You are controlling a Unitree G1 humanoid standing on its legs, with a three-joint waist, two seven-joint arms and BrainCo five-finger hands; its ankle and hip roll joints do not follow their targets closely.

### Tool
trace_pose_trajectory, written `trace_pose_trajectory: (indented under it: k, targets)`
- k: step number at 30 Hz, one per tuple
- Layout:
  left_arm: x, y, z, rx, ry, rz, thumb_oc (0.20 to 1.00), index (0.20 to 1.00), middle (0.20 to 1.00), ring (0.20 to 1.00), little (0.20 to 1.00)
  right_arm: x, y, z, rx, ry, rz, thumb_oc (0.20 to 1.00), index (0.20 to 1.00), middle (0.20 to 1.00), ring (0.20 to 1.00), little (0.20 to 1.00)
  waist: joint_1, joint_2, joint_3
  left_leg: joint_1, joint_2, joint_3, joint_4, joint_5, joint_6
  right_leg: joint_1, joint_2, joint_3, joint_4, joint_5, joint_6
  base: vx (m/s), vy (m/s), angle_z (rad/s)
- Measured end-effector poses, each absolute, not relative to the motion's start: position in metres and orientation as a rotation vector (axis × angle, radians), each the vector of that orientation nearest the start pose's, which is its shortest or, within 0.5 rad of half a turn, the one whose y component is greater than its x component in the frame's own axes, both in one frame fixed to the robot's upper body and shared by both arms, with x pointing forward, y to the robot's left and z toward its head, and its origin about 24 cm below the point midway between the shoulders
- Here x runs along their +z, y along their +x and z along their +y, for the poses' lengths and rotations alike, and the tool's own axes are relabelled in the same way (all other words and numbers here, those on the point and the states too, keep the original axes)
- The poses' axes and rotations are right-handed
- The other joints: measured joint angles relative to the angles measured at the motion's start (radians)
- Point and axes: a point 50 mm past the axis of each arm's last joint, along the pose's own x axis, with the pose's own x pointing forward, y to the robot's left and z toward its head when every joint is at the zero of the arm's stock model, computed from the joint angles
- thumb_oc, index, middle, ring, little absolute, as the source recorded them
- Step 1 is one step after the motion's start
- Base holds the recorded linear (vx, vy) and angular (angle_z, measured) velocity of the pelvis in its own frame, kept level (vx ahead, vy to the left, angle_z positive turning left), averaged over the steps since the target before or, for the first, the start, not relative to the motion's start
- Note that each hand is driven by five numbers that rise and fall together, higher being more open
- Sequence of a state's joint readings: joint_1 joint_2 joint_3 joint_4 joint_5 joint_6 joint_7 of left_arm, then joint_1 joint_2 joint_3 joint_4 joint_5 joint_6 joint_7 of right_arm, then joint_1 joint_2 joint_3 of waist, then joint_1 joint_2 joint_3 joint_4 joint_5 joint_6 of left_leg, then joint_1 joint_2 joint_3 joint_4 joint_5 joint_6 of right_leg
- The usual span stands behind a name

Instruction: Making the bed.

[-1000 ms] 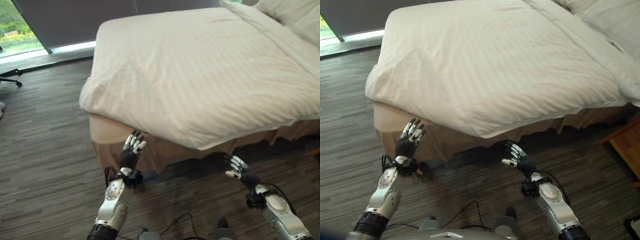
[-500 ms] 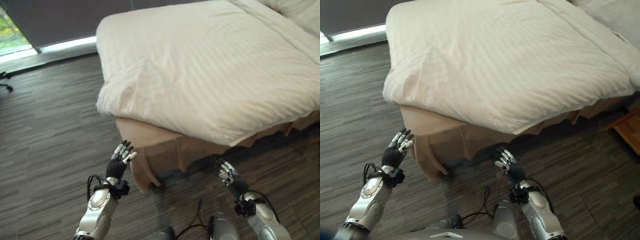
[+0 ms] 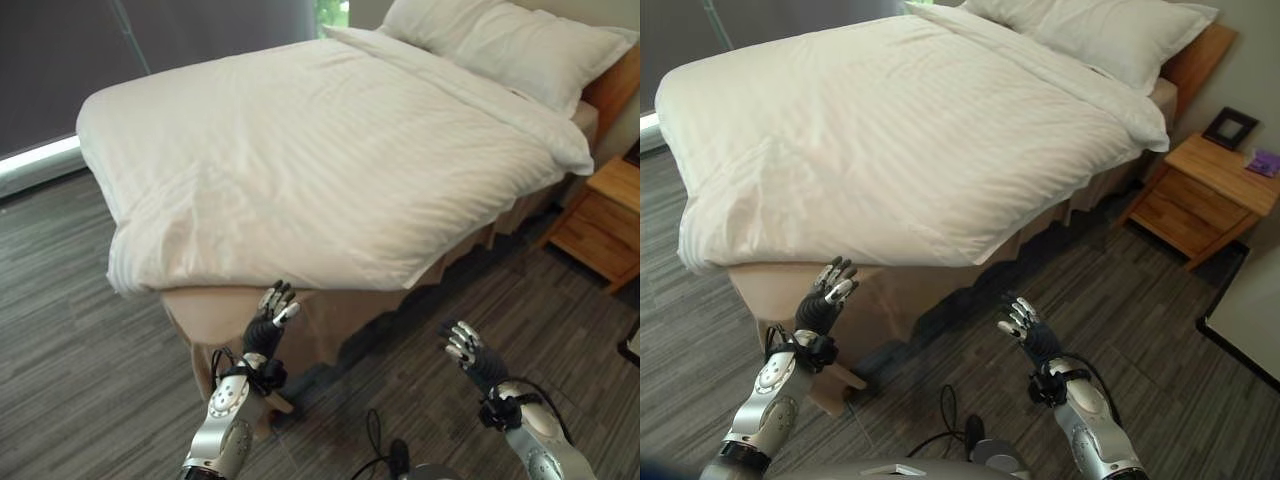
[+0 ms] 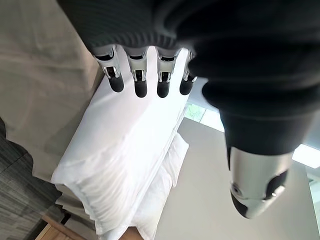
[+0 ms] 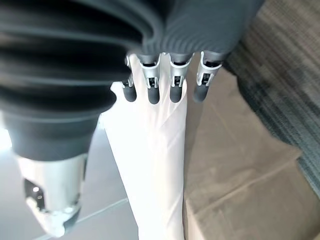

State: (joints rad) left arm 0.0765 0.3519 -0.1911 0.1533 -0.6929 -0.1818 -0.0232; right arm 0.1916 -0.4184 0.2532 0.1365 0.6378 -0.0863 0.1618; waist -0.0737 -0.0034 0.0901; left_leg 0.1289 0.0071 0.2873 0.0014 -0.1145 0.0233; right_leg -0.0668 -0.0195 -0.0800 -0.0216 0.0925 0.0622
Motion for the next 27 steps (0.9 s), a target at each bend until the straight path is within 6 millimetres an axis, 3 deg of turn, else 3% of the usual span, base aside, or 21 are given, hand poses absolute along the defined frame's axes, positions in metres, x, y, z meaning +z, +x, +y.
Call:
trace_pose_trajectory:
  k: [1, 2, 3, 5, 7, 9, 10, 11, 12, 13, 14, 17, 18, 19, 20, 21, 22, 23, 24, 25, 27]
  targets:
    - [0.007, 0.23, 0.193, -0.051, -0.335, 0.11, 1.0, 1.0, 1.0, 1.0, 1.0, -0.024, 0.193, -0.188, 0.228, 0.252, 0.324, 1.0, 1.0, 1.0, 1.0, 1.0, 0.0, -0.002, 0.0, -0.007, 0.002, 0.0, 0.011, 0.0, -0.001, -0.001, 0.002, 0.009, -0.001, 0.0, 0.0, -0.23, -0.107, 0.08]
    - [0.013, 0.236, 0.193, -0.061, -0.328, 0.086, 1.0, 1.0, 1.0, 1.0, 1.0, -0.028, 0.194, -0.187, 0.217, 0.272, 0.33, 1.0, 1.0, 1.0, 1.0, 1.0, 0.014, -0.034, 0.01, -0.117, 0.01, -0.014, 0.201, -0.033, -0.056, -0.052, -0.007, -0.009, 0.074, -0.055, -0.064, -0.12, -0.021, 0.11]
    - [0.017, 0.24, 0.193, -0.067, -0.325, 0.07, 1.0, 1.0, 1.0, 1.0, 1.0, -0.03, 0.194, -0.186, 0.216, 0.273, 0.341, 1.0, 1.0, 1.0, 1.0, 1.0, 0.031, -0.066, 0.028, -0.187, -0.009, -0.05, 0.345, -0.023, -0.067, -0.066, -0.029, 0.007, 0.088, -0.061, -0.075, -0.07, 0.04, -0.1]
    - [0.012, 0.235, 0.193, -0.058, -0.334, 0.089, 1.0, 1.0, 1.0, 1.0, 1.0, -0.029, 0.2, -0.186, 0.249, 0.236, 0.348, 1.0, 1.0, 1.0, 1.0, 1.0, 0.079, -0.083, 0.048, -0.295, -0.019, -0.178, 0.535, -0.01, -0.084, -0.059, -0.038, 0.06, 0.077, -0.049, -0.088, -0.01, 0.074, -0.7]
    - [0.011, 0.234, 0.193, -0.052, -0.34, 0.09, 1.0, 1.0, 1.0, 1.0, 1.0, -0.027, 0.205, -0.187, 0.251, 0.222, 0.341, 1.0, 1.0, 1.0, 1.0, 1.0, 0.078, -0.08, 0.056, -0.322, -0.021, -0.295, 0.533, -0.012, -0.084, -0.061, -0.05, 0.077, 0.066, -0.049, -0.095, 0.09, 0.148, -0.58]
    - [0.01, 0.237, 0.195, -0.029, -0.344, 0.09, 1.0, 1.0, 1.0, 1.0, 1.0, -0.022, 0.211, -0.185, 0.258, 0.226, 0.318, 1.0, 1.0, 1.0, 1.0, 1.0, 0.078, -0.112, 0.07, -0.286, 0.07, -0.357, 0.404, -0.002, -0.083, -0.033, -0.075, 0.09, -0.043, -0.055, -0.068, 0.18, 0.304, -0.69]
    - [0.007, 0.238, 0.191, -0.016, -0.369, 0.094, 1.0, 1.0, 1.0, 1.0, 1.0, -0.017, 0.215, -0.19, 0.262, 0.205, 0.3, 1.0, 1.0, 1.0, 1.0, 1.0, 0.081, -0.076, 0.074, -0.28, 0.133, -0.369, 0.351, 0.009, -0.074, -0.035, -0.066, 0.098, -0.039, -0.097, 0.014, 0.22, 0.441, -0.69]
    - [0.004, 0.237, 0.185, -0.015, -0.397, 0.103, 1.0, 1.0, 1.0, 1.0, 1.0, -0.011, 0.217, -0.197, 0.26, 0.179, 0.28, 1.0, 1.0, 1.0, 1.0, 1.0, 0.08, 0.002, 0.075, -0.275, 0.24, -0.382, 0.289, 0.019, -0.051, -0.096, -0.006, 0.105, 0.118, -0.122, -0.018, 0.17, 0.377, -0.19]
    - [0.013, 0.242, 0.178, -0.055, -0.397, 0.064, 1.0, 1.0, 1.0, 1.0, 1.0, -0.009, 0.211, -0.21, 0.227, 0.173, 0.283, 1.0, 1.0, 1.0, 1.0, 1.0, 0.057, 0.039, 0.069, -0.235, 0.317, -0.408, 0.141, -0.032, -0.027, -0.174, -0.008, 0.132, 0.432, -0.288, -0.018, 0.19, 0.399, 0.13]
    - [0.011, 0.242, 0.174, -0.051, -0.416, 0.076, 1.0, 1.0, 1.0, 1.0, 1.0, -0.011, 0.21, -0.217, 0.211, 0.155, 0.301, 1.0, 1.0, 1.0, 1.0, 1.0, 0.043, 0.067, 0.073, -0.229, 0.337, -0.431, 0.084, -0.035, -0.032, -0.188, 0.004, 0.134, 0.455, -0.302, -0.013, 0.23, 0.43, 0.12]
    - [0.009, 0.242, 0.177, -0.047, -0.406, 0.085, 1.0, 1.0, 1.0, 1.0, 1.0, -0.016, 0.208, -0.218, 0.182, 0.174, 0.317, 1.0, 1.0, 1.0, 1.0, 1.0, 0.054, 0.056, 0.073, -0.232, 0.321, -0.43, 0.077, 0.014, -0.082, -0.194, -0.025, 0.156, 0.453, -0.309, 0.01, 0.25, 0.462, -0.11]
    - [0.012, 0.243, 0.186, -0.046, -0.365, 0.079, 1.0, 1.0, 1.0, 1.0, 1.0, -0.022, 0.204, -0.208, 0.209, 0.2, 0.335, 1.0, 1.0, 1.0, 1.0, 1.0, 0.056, 0.035, 0.076, -0.248, 0.204, -0.408, 0.17, 0.034, -0.077, -0.127, -0.172, 0.18, 0.268, -0.284, 0.037, 0.22, 0.461, -0.18]
    - [0.011, 0.242, 0.185, -0.046, -0.37, 0.081, 1.0, 1.0, 1.0, 1.0, 1.0, -0.023, 0.202, -0.208, 0.211, 0.198, 0.341, 1.0, 1.0, 1.0, 1.0, 1.0, 0.059, 0.046, 0.066, -0.237, 0.171, -0.401, 0.177, 0.001, -0.072, -0.08, -0.209, 0.182, 0.185, -0.262, 0.011, 0.16, 0.365, -0.07]
    - [0.012, 0.243, 0.185, -0.047, -0.368, 0.077, 1.0, 1.0, 1.0, 1.0, 1.0, -0.024, 0.2, -0.205, 0.202, 0.218, 0.341, 1.0, 1.0, 1.0, 1.0, 1.0, 0.056, 0.033, 0.059, -0.238, 0.116, -0.379, 0.185, -0.026, -0.105, -0.028, -0.26, 0.192, 0.096, -0.25, -0.009, 0.22, 0.517, 0.02]
    - [0.01, 0.244, 0.187, -0.043, -0.363, 0.085, 1.0, 1.0, 1.0, 1.0, 1.0, -0.029, 0.194, -0.198, 0.199, 0.256, 0.351, 1.0, 1.0, 1.0, 1.0, 1.0, 0.068, 0.011, 0.035, -0.251, 0.055, -0.338, 0.195, -0.036, -0.083, 0.005, -0.337, 0.198, 0.037, -0.262, -0.003, 0.16, 0.495, 0.05]
    - [0.009, 0.244, 0.187, -0.04, -0.362, 0.093, 1.0, 1.0, 1.0, 1.0, 1.0, -0.032, 0.193, -0.195, 0.194, 0.275, 0.359, 1.0, 1.0, 1.0, 1.0, 1.0, 0.069, 0.007, 0.037, -0.245, 0.047, -0.319, 0.195, -0.031, -0.071, -0.008, -0.328, 0.197, 0.087, -0.238, 0.04, 0.2, 0.656, -0.06]
    - [0.008, 0.244, 0.19, -0.039, -0.353, 0.099, 1.0, 1.0, 1.0, 1.0, 1.0, -0.034, 0.191, -0.189, 0.192, 0.3, 0.364, 1.0, 1.0, 1.0, 1.0, 1.0, 0.078, 0.004, 0.034, -0.241, 0.032, -0.316, 0.183, -0.025, -0.044, -0.017, -0.304, 0.203, 0.143, -0.143, 0.013, 0.11, 0.498, -0.58]
    - [0.011, 0.243, 0.202, -0.054, -0.283, 0.111, 1.0, 1.0, 1.0, 1.0, 1.0, -0.031, 0.198, -0.168, 0.202, 0.373, 0.331, 1.0, 1.0, 1.0, 1.0, 1.0, 0.107, -0.034, 0.035, -0.204, -0.014, -0.251, 0.131, 0.005, -0.006, -0.086, -0.313, 0.201, 0.242, 0.038, -0.011, 0.1, 0.476, -0.75]
    - [0.009, 0.242, 0.205, -0.045, -0.274, 0.122, 1.0, 1.0, 1.0, 1.0, 1.0, -0.026, 0.203, -0.16, 0.22, 0.39, 0.307, 1.0, 1.0, 1.0, 1.0, 1.0, 0.099, -0.013, 0.043, -0.205, -0.002, -0.236, 0.127, 0.003, 0.002, -0.114, -0.316, 0.211, 0.278, 0.031, 0.015, 0.07, 0.48, -0.66]
    - [0.01, 0.242, 0.208, -0.046, -0.26, 0.123, 1.0, 1.0, 1.0, 1.0, 1.0, -0.024, 0.206, -0.154, 0.239, 0.403, 0.291, 1.0, 1.0, 1.0, 1.0, 1.0, 0.075, -0.013, 0.042, -0.197, -0.023, -0.234, 0.12, 0.005, 0.035, -0.121, -0.314, 0.203, 0.296, 0.108, 0.012, 0.04, 0.33, -0.4]
    - [0.013, 0.242, 0.209, -0.048, -0.26, 0.107, 1.0, 1.0, 1.0, 1.0, 1.0, -0.021, 0.208, -0.149, 0.275, 0.392, 0.285, 1.0, 1.0, 1.0, 1.0, 1.0, 0.091, -0.003, 0.053, -0.166, -0.046, -0.192, 0.08, 0.028, 0.054, -0.148, -0.358, 0.139, 0.309, 0.21, 0.043, 0.05, 0.291, -0.37]
